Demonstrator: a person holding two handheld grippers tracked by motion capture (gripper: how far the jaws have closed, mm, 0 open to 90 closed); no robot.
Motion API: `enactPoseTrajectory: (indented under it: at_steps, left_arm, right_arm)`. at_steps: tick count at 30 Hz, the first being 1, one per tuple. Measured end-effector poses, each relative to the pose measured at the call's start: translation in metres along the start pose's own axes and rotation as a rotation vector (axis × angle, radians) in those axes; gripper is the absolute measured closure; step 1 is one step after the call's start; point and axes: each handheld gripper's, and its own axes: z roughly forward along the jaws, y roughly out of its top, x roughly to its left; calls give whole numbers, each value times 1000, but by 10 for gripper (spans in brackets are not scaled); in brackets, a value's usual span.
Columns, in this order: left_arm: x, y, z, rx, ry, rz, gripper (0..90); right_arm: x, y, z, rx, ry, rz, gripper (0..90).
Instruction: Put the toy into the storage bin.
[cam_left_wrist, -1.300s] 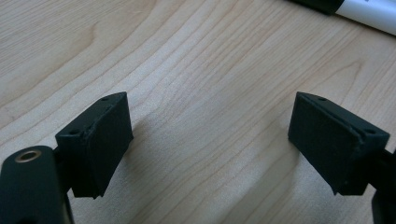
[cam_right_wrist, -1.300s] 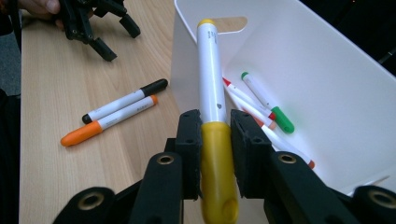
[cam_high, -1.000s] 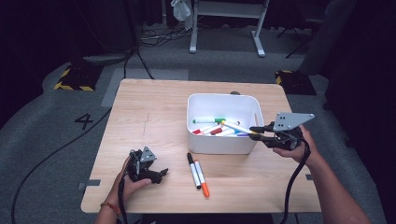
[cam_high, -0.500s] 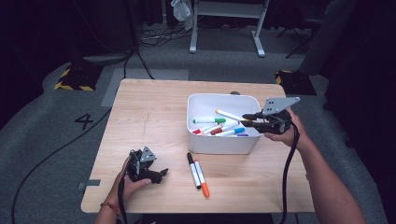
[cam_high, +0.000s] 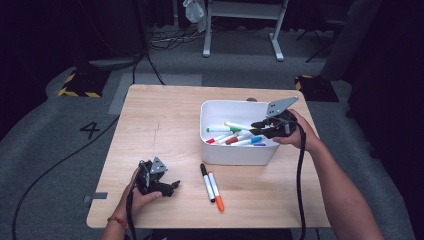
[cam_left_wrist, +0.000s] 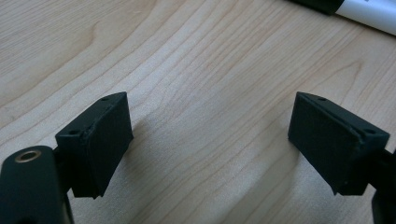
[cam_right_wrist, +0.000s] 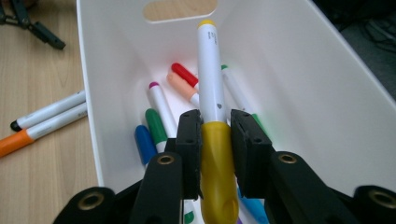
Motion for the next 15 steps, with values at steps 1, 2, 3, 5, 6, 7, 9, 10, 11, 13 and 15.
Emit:
enactPoseTrajectory:
  at_steps: [1, 2, 3, 5, 6, 7, 9, 10, 11, 13, 15]
  left_arm:
    - [0, 0, 0, 0, 1, 1, 137]
    - [0, 0, 0, 0, 1, 1, 137]
    - [0, 0, 0, -1, 0, -1, 136]
    - [0, 0, 0, -1, 1, 0, 137]
    - [0, 0, 0, -1, 1, 0, 137]
    - [0, 0, 0, -1, 0, -1, 137]
    - [0, 0, 0, 0, 0, 0, 137]
    - [0, 0, 0, 0, 0, 0, 137]
    - [0, 0, 0, 0, 0, 0, 137]
    - [0, 0, 0, -1, 0, -1, 137]
    - [0, 0, 0, 0, 0, 0, 137]
  right_arm:
    - [1, 0, 6, 49, 29, -18, 746]
    - [1, 0, 6, 49, 29, -18, 746]
    - [2, -1, 12, 100, 47, -37, 746]
    - [4, -1, 16, 137, 51, -45, 746]
    - [4, -1, 16, 137, 51, -45, 746]
    - [5, -1, 19, 155, 82, -59, 746]
    - [7, -1, 20, 170, 101, -70, 746]
    - [8, -1, 20, 175, 115, -80, 746]
    - [8, -1, 20, 175, 115, -80, 746]
    - [8, -1, 20, 181, 130, -86, 746]
    - [8, -1, 20, 184, 133, -84, 745]
